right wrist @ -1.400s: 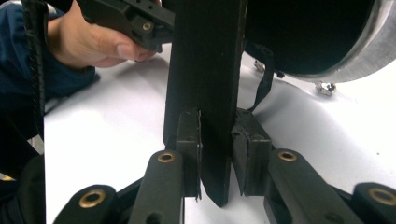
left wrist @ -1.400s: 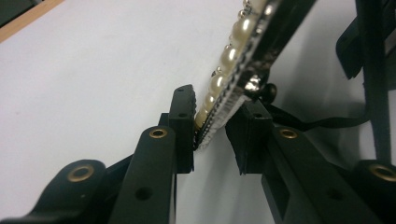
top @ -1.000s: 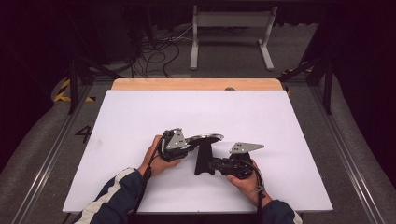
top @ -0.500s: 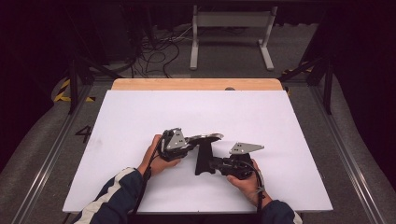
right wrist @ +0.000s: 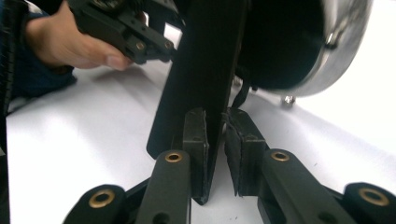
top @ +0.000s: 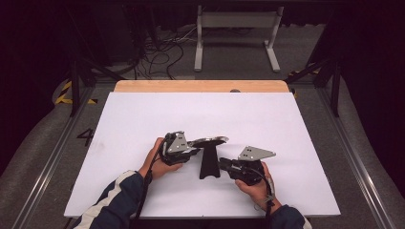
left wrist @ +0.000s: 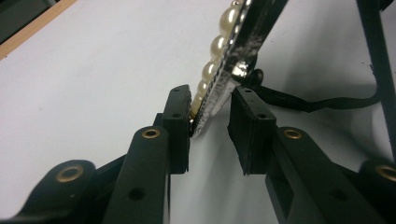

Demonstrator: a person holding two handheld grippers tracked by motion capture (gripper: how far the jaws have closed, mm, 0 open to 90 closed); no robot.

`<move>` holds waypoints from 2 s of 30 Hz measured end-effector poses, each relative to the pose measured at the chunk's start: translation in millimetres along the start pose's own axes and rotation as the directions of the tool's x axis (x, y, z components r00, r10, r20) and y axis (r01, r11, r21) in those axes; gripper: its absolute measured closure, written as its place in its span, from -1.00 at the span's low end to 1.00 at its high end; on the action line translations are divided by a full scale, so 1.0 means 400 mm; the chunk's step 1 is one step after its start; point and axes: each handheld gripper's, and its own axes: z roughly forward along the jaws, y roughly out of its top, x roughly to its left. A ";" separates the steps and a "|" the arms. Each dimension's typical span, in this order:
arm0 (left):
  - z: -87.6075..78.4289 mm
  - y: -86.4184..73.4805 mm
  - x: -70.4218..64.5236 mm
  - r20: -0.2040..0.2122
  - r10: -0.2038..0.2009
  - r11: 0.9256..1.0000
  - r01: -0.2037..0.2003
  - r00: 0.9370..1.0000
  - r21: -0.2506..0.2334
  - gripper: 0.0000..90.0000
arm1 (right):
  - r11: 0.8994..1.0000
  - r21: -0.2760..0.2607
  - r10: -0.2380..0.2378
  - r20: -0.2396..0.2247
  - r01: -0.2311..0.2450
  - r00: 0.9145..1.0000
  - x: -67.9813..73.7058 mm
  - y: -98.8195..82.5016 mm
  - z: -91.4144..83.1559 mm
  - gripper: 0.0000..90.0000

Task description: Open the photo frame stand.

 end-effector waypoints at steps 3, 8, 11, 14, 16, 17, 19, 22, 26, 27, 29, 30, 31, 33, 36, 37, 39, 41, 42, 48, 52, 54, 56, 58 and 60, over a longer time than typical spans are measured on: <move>-0.001 0.001 0.000 -0.003 0.003 1.000 -0.003 1.000 -0.001 0.57 | 0.999 -0.019 -0.034 0.013 0.034 0.999 0.013 0.015 -0.017 0.77; -0.010 0.002 0.004 0.001 -0.024 0.999 0.024 1.000 -0.033 0.52 | 0.994 -0.036 -0.105 0.053 0.107 0.993 0.043 0.033 -0.028 0.95; -0.013 0.006 0.000 0.001 -0.021 0.999 0.021 1.000 -0.037 0.54 | 0.991 -0.043 -0.123 0.034 0.125 0.992 0.059 0.036 -0.025 1.00; -0.009 0.004 0.002 -0.001 -0.028 0.999 0.027 1.000 -0.038 0.60 | 0.990 -0.043 -0.135 0.038 0.137 0.990 0.080 0.040 -0.016 1.00; -0.005 0.001 0.003 0.001 -0.029 0.999 0.029 1.000 -0.027 0.60 | 0.988 -0.045 -0.146 0.042 0.147 0.988 0.095 0.043 -0.007 1.00; -0.003 0.000 0.002 0.001 -0.032 0.999 0.032 1.000 -0.022 0.59 | 0.987 -0.046 -0.151 0.046 0.153 0.988 0.103 0.043 -0.001 1.00; 0.002 -0.001 0.002 -0.003 -0.032 0.999 0.032 0.999 -0.020 0.58 | 0.987 -0.042 -0.151 0.036 0.152 0.988 0.113 0.043 0.012 1.00; 0.002 -0.001 0.003 -0.007 -0.028 0.999 0.028 1.000 -0.017 0.63 | 0.986 -0.018 -0.163 0.037 0.163 0.986 0.132 0.040 0.041 1.00; 0.002 -0.002 0.003 -0.005 -0.029 0.999 0.029 1.000 -0.016 0.65 | 0.987 0.006 -0.162 0.058 0.162 0.985 0.149 0.036 0.075 1.00; 0.002 -0.002 0.002 -0.006 -0.031 0.999 0.031 1.000 -0.014 0.65 | 0.987 0.013 -0.160 0.061 0.159 0.985 0.153 0.035 0.083 1.00; 0.002 -0.002 0.003 -0.004 -0.030 0.999 0.030 1.000 -0.014 0.65 | 0.988 0.032 -0.150 0.070 0.148 0.986 0.161 0.031 0.102 1.00; 0.002 -0.002 0.003 -0.005 -0.031 0.999 0.030 1.000 -0.015 0.66 | 0.989 0.037 -0.146 0.073 0.144 0.987 0.163 0.029 0.111 1.00; 0.002 -0.002 0.002 -0.006 -0.031 0.999 0.031 1.000 -0.014 0.66 | 0.989 0.043 -0.141 0.080 0.138 0.987 0.165 0.027 0.119 1.00; 0.002 -0.002 0.002 -0.007 -0.028 1.000 0.028 1.000 -0.014 0.66 | 0.989 0.053 -0.140 0.096 0.136 0.985 0.170 0.024 0.134 1.00; 0.002 -0.001 0.002 -0.007 -0.024 1.000 0.024 1.000 -0.012 0.66 | 0.989 0.049 -0.142 0.126 0.137 0.982 0.179 0.019 0.147 1.00; 0.002 -0.001 0.001 -0.011 -0.020 1.000 0.020 1.000 -0.012 0.66 | 0.990 0.040 -0.138 0.143 0.133 0.980 0.183 0.017 0.150 1.00; 0.002 0.000 0.000 -0.014 -0.016 1.000 0.016 1.000 -0.009 0.66 | 0.992 0.024 -0.130 0.159 0.128 0.979 0.190 0.014 0.156 1.00; 0.001 0.001 -0.001 -0.019 -0.011 1.000 0.011 1.000 -0.005 0.67 | 0.991 0.022 -0.135 0.174 0.133 0.975 0.198 0.011 0.162 1.00; 0.001 0.001 -0.001 -0.019 -0.011 1.000 0.011 1.000 -0.003 0.67 | 0.990 0.030 -0.144 0.182 0.141 0.973 0.202 0.011 0.166 1.00; 0.000 0.003 -0.005 -0.028 -0.006 1.000 0.007 1.000 0.001 0.67 | 0.991 0.055 -0.130 0.206 0.121 0.970 0.192 0.005 0.172 1.00; -0.004 0.003 -0.009 -0.026 -0.007 1.000 0.007 1.000 0.003 0.69 | 0.990 0.066 -0.140 0.229 0.128 0.963 0.197 0.006 0.169 1.00; -0.006 0.003 -0.011 -0.031 -0.005 1.000 0.005 1.000 0.005 0.70 | 0.990 0.071 -0.137 0.231 0.124 0.963 0.196 0.006 0.167 1.00; -0.007 0.003 -0.012 -0.032 -0.004 1.000 0.004 0.999 0.004 0.71 | 0.990 0.073 -0.137 0.226 0.124 0.964 0.193 0.006 0.165 1.00; -0.007 0.002 -0.014 -0.031 -0.001 1.000 0.001 1.000 0.005 0.71 | 0.989 0.075 -0.138 0.217 0.124 0.966 0.191 0.005 0.164 1.00; -0.010 0.002 -0.014 -0.033 0.005 1.000 -0.005 0.999 0.008 0.72 | 0.989 0.079 -0.138 0.214 0.124 0.967 0.192 0.004 0.162 1.00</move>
